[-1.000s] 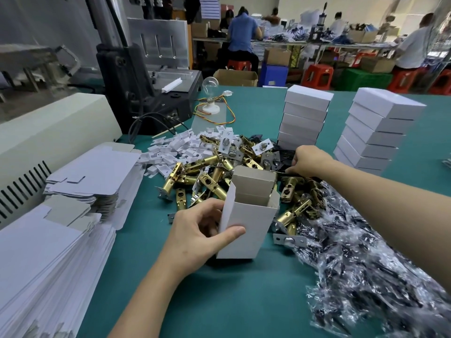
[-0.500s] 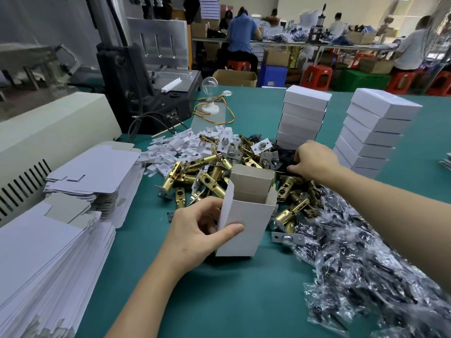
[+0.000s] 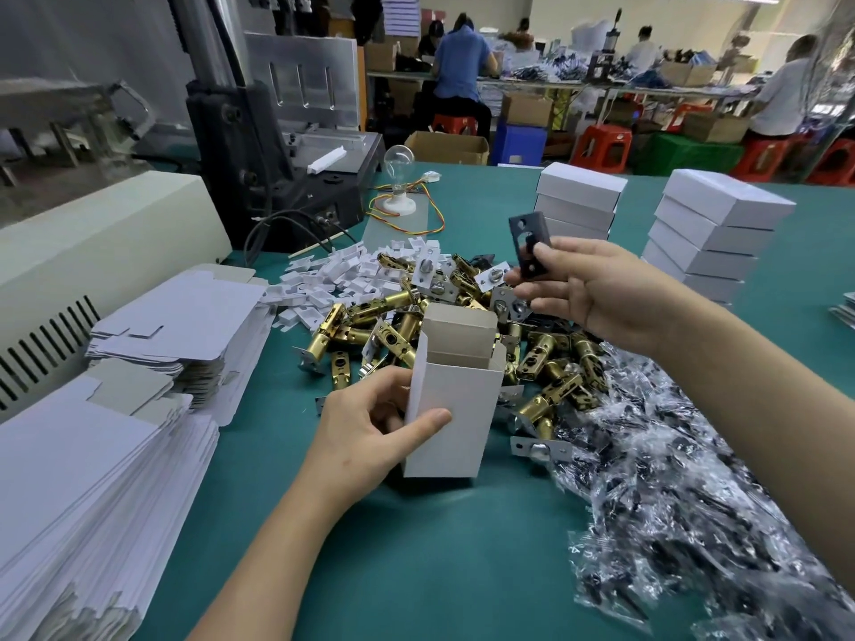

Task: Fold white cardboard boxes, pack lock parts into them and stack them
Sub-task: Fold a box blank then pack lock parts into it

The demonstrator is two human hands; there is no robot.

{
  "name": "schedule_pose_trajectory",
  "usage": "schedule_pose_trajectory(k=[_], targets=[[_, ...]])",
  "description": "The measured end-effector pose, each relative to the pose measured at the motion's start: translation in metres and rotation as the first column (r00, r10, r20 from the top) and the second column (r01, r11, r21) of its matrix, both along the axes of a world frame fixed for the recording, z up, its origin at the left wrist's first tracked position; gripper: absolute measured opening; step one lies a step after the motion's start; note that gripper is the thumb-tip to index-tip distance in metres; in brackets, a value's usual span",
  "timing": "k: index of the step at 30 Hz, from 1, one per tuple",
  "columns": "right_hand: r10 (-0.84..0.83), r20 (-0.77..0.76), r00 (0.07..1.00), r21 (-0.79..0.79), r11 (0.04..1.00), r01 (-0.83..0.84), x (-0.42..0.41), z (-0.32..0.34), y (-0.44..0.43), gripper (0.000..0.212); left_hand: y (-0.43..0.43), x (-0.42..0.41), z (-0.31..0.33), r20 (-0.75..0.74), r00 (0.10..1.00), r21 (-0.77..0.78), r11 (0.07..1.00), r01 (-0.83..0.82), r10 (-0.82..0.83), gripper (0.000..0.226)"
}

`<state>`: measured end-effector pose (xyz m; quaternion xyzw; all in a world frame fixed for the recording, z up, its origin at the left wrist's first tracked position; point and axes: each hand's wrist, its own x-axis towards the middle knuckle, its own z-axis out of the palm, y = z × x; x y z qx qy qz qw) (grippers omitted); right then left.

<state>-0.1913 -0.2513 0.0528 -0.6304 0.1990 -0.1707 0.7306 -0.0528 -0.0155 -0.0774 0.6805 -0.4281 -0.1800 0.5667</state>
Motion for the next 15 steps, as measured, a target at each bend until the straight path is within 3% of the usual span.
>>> schedule_pose_trajectory(k=[3,5,7,9,11,15], targets=[[0.135,-0.073,0.988,-0.322,0.934,-0.152,-0.008,0.019,0.023,0.032,-0.001,0.0,-0.001,-0.018,1.0,-0.002,1.0,-0.007,0.007,0.04],[0.119,-0.199,0.973,-0.643,0.733,-0.221,-0.009,0.03,0.037,0.02,-0.001,0.0,-0.002,-0.021,1.0,-0.009,1.0,-0.004,0.004,0.04],[0.015,-0.256,0.967,-0.863,0.447,-0.235,-0.006,0.038,0.045,0.011,-0.001,0.0,-0.002,-0.009,1.0,-0.01,1.0,0.001,-0.001,0.043],[-0.049,-0.269,0.962,-0.942,0.219,-0.253,-0.001,0.041,0.051,0.011,-0.001,0.0,-0.002,-0.01,1.0,-0.017,1.0,0.009,-0.009,0.045],[-0.104,-0.312,0.944,-0.95,0.058,-0.307,0.005,0.042,0.058,0.014,-0.001,0.0,-0.002,-0.012,1.0,-0.026,1.0,0.018,-0.018,0.045],[-0.111,-0.388,0.915,-0.921,0.003,-0.39,0.016,0.037,0.07,0.016,-0.001,0.0,-0.002,-0.007,0.999,-0.038,0.998,0.045,-0.046,0.047]])
